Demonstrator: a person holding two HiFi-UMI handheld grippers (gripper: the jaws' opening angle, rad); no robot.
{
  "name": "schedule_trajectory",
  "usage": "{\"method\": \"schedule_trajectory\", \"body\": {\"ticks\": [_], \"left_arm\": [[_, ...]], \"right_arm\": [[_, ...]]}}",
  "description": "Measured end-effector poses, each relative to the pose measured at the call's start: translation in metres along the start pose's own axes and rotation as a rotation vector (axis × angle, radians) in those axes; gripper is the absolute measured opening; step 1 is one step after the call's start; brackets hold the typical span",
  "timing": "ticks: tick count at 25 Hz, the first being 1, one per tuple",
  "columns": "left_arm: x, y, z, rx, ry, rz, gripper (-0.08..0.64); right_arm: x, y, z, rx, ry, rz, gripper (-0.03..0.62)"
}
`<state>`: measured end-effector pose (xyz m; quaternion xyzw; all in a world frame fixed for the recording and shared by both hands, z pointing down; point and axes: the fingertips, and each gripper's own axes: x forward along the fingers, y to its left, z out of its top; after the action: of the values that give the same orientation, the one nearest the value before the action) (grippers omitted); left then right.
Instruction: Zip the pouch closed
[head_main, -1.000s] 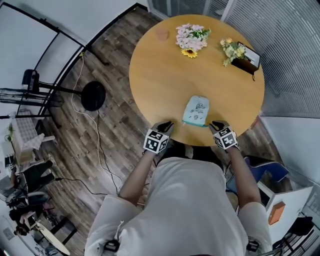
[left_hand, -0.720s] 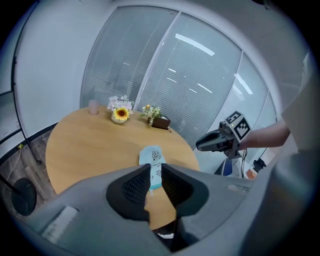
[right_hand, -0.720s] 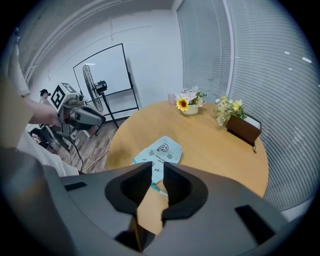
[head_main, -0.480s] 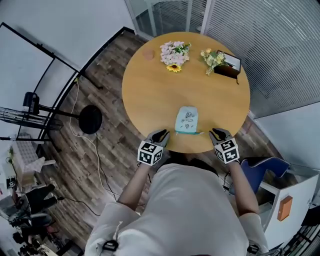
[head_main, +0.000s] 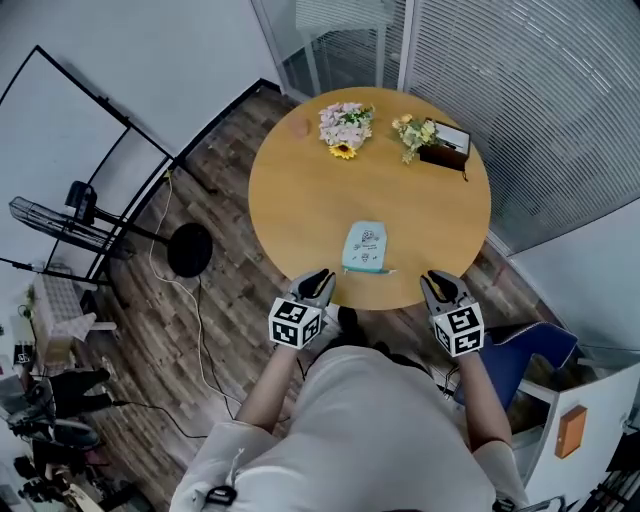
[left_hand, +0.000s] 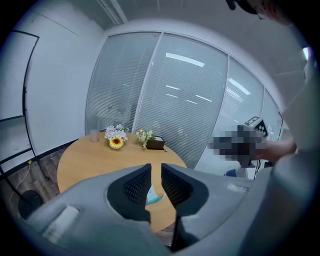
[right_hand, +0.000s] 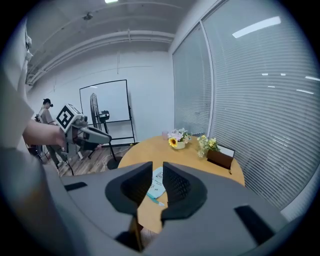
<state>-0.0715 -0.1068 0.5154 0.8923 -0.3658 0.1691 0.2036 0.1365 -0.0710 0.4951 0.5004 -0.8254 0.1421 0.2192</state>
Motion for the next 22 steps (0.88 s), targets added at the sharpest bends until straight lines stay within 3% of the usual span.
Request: {"method": "schedule_trajectory", "body": {"ticks": [13, 22], "left_arm": [[-0.080, -0.087, 0.015, 0.005, -0.124, 0.106, 0.054], [-0.122, -0.107, 0.023, 0.035, -0.183, 0.127, 0.051]], "right_arm": [[-0.096, 0.025, 0.007, -0.032, -0.142, 0.070, 0.035], [-0.120, 0.046, 0.016, -0.047, -0.197, 0.077, 0.014]]}}
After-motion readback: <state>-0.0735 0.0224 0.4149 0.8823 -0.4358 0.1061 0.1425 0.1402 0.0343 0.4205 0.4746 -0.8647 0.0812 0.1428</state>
